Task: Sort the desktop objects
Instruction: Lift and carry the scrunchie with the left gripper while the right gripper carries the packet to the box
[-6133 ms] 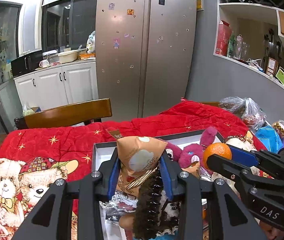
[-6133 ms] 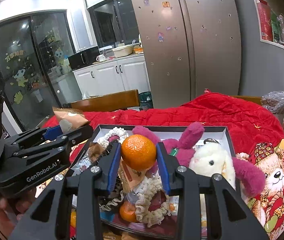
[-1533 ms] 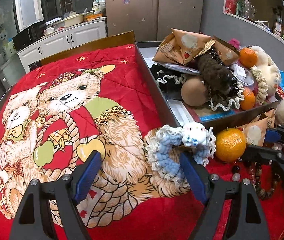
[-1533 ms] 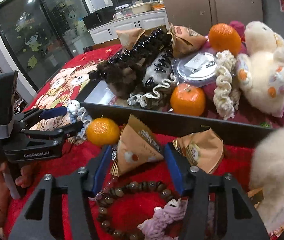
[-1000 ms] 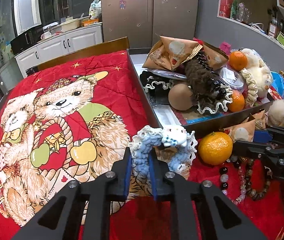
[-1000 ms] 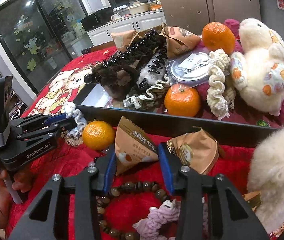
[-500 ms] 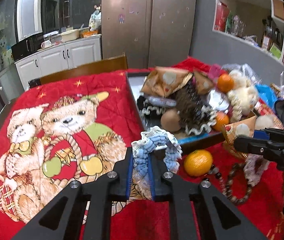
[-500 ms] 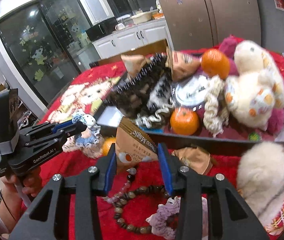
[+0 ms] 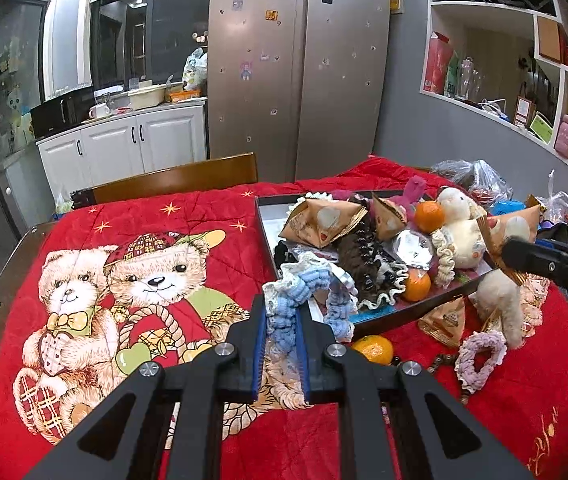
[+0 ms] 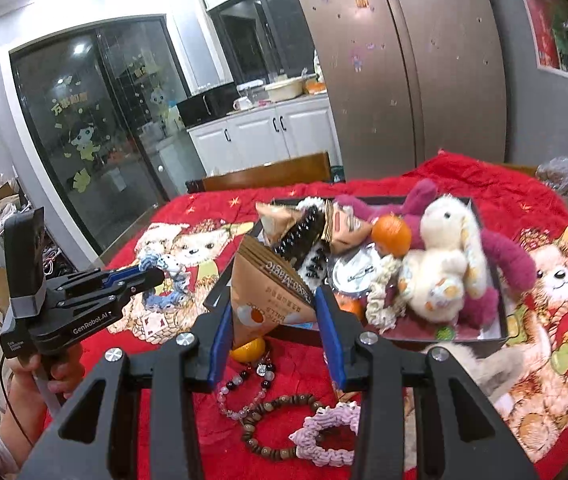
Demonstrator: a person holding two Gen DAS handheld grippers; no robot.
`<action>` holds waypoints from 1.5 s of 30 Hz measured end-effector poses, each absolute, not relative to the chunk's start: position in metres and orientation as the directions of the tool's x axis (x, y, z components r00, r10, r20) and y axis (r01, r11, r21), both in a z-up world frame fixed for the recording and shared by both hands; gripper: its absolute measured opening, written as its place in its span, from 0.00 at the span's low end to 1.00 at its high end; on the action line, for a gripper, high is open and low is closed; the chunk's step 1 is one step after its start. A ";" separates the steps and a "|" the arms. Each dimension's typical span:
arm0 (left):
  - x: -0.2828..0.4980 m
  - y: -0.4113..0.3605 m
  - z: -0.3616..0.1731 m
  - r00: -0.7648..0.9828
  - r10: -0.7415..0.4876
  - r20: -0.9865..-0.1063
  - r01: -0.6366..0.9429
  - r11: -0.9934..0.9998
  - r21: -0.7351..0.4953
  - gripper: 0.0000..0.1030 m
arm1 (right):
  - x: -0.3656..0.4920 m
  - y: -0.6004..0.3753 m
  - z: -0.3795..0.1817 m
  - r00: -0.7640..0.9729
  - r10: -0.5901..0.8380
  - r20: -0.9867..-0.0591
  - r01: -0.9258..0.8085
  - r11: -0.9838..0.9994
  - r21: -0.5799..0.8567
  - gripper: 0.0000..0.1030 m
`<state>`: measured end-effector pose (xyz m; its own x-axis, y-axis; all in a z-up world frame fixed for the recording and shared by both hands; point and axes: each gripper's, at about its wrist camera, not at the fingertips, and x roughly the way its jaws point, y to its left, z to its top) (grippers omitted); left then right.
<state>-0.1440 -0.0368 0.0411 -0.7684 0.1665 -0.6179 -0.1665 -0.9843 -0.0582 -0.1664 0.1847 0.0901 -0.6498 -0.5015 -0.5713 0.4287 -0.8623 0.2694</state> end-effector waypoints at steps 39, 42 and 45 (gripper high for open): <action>-0.220 0.058 0.091 -0.792 0.187 -0.581 -0.156 -0.982 -0.103 0.13 | -0.245 0.225 0.143 -0.807 -0.353 -0.473 0.262 -0.933 0.248 0.40; -0.228 0.062 0.078 -0.784 0.213 -0.583 -0.189 -0.977 -0.103 0.13 | -0.266 0.221 0.126 -0.796 -0.354 -0.490 0.275 -0.934 0.228 0.40; -0.232 0.067 0.070 -0.784 0.200 -0.588 -0.194 -0.978 -0.074 0.13 | -0.284 0.218 0.106 -0.777 -0.387 -0.496 0.315 -0.922 0.226 0.40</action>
